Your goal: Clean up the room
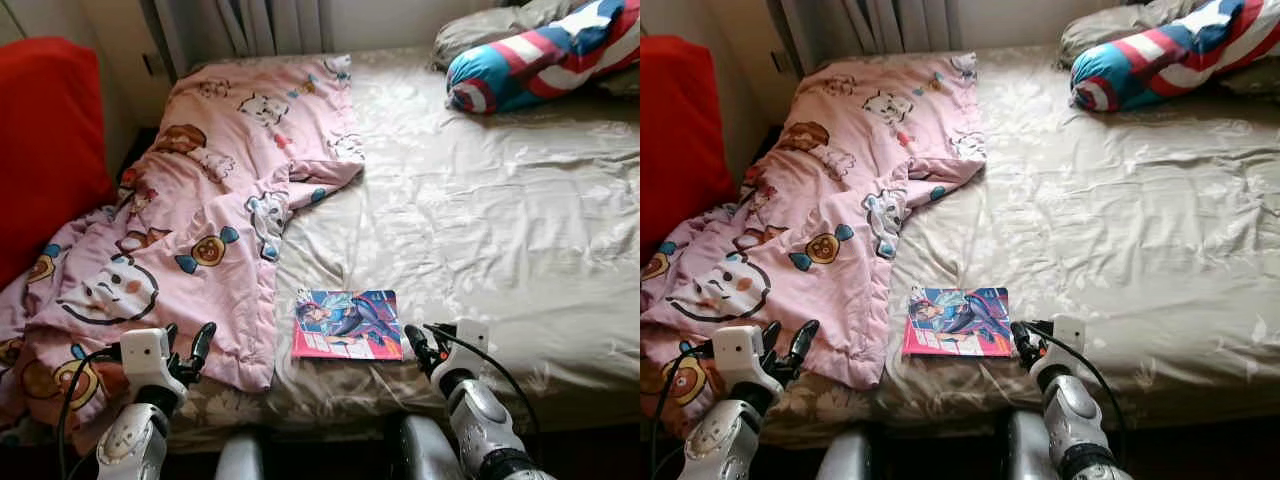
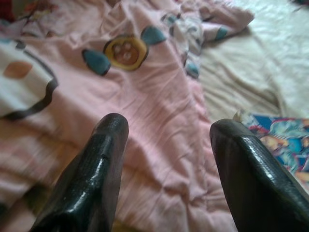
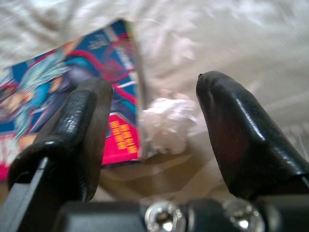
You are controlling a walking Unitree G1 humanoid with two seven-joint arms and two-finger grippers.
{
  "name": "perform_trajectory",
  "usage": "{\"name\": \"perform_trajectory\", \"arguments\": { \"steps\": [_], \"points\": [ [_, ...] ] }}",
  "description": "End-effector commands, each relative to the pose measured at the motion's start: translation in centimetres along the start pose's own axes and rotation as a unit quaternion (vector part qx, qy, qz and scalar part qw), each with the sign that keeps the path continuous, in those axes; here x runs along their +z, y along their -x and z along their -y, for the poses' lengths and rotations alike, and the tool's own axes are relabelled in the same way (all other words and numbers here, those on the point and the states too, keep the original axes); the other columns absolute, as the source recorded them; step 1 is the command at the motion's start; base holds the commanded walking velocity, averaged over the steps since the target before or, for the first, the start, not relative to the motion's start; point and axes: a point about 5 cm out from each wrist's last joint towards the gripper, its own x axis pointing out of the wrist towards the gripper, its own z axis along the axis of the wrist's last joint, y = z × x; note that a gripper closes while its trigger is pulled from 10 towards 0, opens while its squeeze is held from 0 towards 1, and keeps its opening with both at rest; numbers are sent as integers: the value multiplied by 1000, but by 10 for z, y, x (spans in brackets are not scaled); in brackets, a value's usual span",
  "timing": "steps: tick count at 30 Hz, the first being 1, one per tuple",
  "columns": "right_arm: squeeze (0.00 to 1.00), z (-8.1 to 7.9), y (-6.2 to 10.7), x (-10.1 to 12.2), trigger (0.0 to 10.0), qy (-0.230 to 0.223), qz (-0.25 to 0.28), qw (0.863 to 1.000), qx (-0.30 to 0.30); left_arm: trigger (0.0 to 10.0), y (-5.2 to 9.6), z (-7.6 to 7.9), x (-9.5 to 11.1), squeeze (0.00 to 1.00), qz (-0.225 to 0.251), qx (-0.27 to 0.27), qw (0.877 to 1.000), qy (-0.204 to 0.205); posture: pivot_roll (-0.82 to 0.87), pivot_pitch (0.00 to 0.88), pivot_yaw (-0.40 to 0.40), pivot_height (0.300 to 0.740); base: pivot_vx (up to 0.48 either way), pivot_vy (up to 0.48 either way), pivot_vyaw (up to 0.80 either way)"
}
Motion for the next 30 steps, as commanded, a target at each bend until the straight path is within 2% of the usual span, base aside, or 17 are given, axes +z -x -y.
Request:
{"name": "perform_trajectory", "arguments": {
  "steps": [1,2,14,22,23,24,25,30],
  "points": [
    [486,0,-1,-2,10000,-35,-1,999,-20,10000,7,-8,1,0,-8,12,1000,-8,172,192,48,601,0,0,0],
    [0,0,-1,0,10000,-42,5,999,-23,10000,10,-9,2,0,-10,14,1000,-9,183,195,51,601,0,0,0],
    [0,3,-3,0,10000,-63,-20,997,-27,10000,29,-8,8,0,-26,4,999,-23,256,250,89,601,0,0,0],
    [0,3,-6,6,10000,-62,-15,997,-30,10000,35,-7,13,0,-27,5,999,-26,278,268,94,601,0,0,0],
    [0,0,-7,6,4902,-60,-16,998,-24,10000,36,-7,14,0,-27,6,999,-27,282,270,94,601,0,0,0],
    [0,0,-7,6,4902,-60,-16,998,-24,10000,36,-7,14,0,-27,6,999,-27,282,270,94,601,0,0,0],
    [0,-2,-7,6,0,-56,-18,998,-19,10000,37,-7,15,0,-29,7,999,-28,286,272,95,601,0,0,0],
    [0,-4,-7,4,0,-55,-24,998,-18,10000,38,-8,16,0,-35,10,999,-29,287,274,94,601,0,0,0]
  ]
}}
